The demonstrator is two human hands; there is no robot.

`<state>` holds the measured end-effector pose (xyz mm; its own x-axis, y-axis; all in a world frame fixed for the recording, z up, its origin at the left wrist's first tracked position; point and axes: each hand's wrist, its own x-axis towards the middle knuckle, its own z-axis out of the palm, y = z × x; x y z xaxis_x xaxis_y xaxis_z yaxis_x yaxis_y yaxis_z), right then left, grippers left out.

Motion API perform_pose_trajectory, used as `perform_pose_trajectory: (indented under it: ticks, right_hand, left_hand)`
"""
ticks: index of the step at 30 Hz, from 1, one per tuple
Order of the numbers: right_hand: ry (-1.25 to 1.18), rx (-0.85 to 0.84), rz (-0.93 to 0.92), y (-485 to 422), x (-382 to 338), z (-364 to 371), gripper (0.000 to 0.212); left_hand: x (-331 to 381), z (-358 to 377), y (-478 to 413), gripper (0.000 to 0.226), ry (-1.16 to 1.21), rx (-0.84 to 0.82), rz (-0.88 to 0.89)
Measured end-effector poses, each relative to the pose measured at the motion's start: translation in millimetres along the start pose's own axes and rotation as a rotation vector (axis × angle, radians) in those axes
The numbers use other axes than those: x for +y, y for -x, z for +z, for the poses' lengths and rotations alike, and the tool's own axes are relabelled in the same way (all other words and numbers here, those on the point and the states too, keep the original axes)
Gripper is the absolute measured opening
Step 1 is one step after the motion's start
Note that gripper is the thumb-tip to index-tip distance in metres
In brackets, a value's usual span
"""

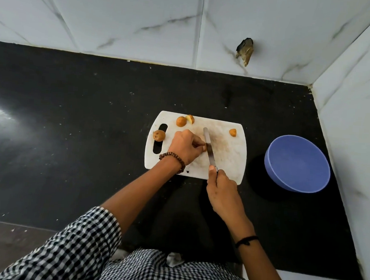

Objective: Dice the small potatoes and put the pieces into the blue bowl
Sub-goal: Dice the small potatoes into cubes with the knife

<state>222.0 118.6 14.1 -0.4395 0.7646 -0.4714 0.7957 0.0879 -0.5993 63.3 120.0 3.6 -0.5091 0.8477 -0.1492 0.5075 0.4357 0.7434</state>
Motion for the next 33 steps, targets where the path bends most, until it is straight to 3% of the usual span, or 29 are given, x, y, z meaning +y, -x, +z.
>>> perform_pose_trajectory:
  ticks: [18,29,33]
  right_hand:
    - [0.338,0.009,-0.002,2.7,1.7,9.0,0.04]
    - [0.312,-0.038,0.04,46.4,35.8,-8.3,0.041]
    - [0.155,-0.025,0.055,56.7,44.2,-22.0,0.045]
  left_hand:
    - [0.0,-0.9,3.3,0.016,0.057,0.015,-0.023]
    - [-0.8,-2.1,3.5,0.013,0.128,0.024,-0.078]
    - [-0.5,-1.9,2.8,0.011,0.121,-0.004,-0.092]
